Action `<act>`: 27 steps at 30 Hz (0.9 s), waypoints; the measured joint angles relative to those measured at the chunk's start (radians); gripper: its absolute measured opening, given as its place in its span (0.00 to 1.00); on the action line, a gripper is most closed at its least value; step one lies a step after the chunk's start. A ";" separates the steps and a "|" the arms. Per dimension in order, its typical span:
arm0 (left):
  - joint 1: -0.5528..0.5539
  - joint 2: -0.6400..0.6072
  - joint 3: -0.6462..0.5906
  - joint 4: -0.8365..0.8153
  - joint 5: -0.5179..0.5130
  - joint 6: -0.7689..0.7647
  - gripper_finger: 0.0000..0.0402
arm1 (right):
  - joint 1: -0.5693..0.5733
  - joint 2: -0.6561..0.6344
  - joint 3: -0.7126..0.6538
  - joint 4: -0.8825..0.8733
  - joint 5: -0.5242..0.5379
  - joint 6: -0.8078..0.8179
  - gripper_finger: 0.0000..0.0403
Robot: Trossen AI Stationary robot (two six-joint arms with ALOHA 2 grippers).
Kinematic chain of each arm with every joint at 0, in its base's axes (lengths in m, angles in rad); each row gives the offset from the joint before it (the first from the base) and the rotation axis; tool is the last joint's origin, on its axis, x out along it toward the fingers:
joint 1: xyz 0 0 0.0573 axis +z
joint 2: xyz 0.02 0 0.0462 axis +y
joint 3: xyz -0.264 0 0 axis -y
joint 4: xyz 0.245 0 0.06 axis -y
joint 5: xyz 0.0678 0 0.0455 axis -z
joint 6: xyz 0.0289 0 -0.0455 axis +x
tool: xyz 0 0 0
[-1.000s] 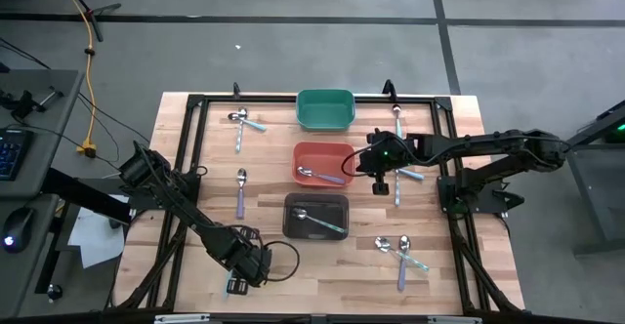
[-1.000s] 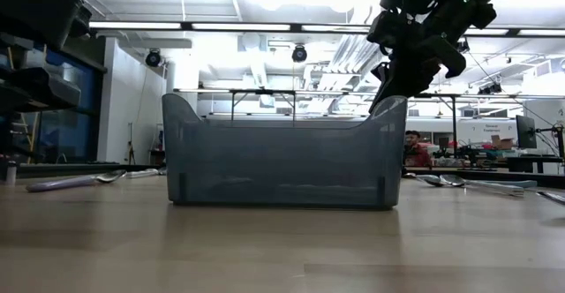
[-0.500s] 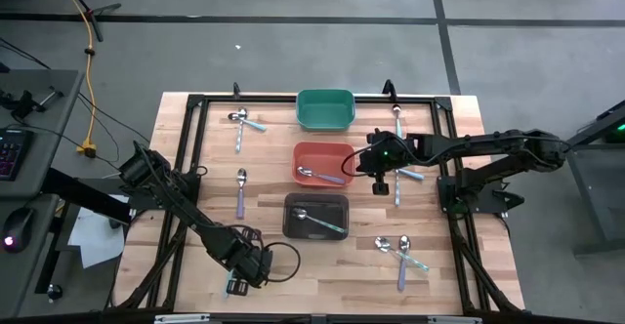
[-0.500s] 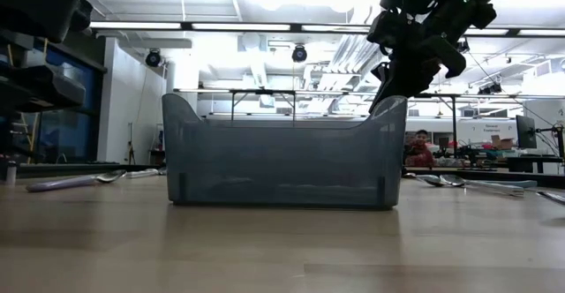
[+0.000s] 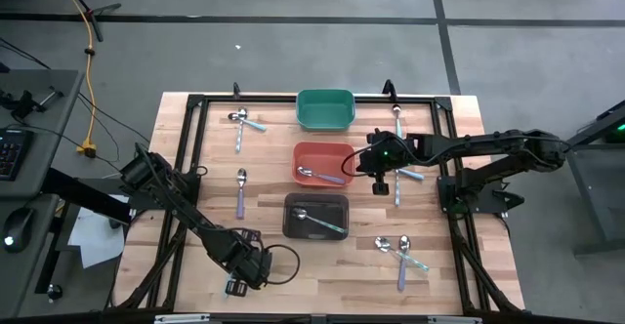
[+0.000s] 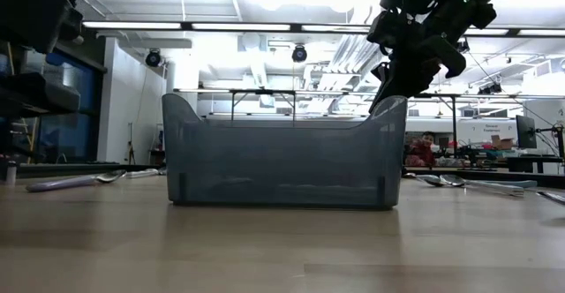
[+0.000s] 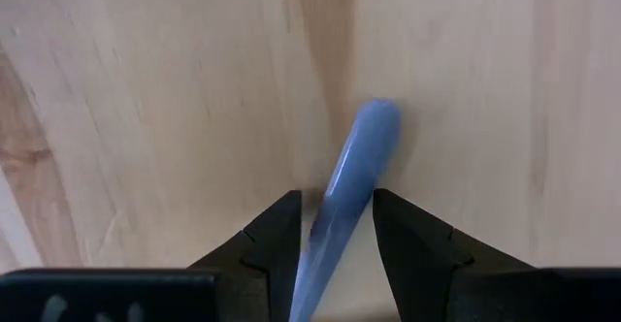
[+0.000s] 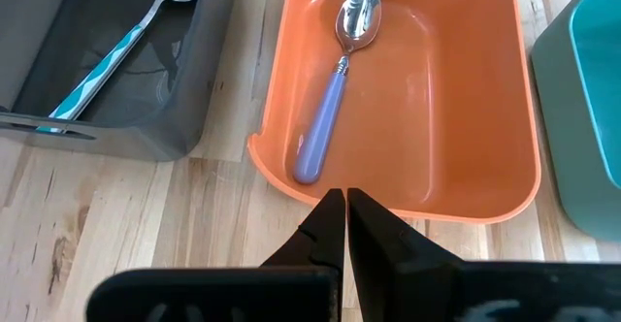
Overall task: Sort silverware by color (type)
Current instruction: Put the bottom left violet spoon into the orange bin
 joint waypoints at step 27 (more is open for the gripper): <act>0.022 0.055 0.086 -0.112 -0.009 0.045 0.11 | 0.000 0.000 0.000 -0.005 0.000 -0.001 0.00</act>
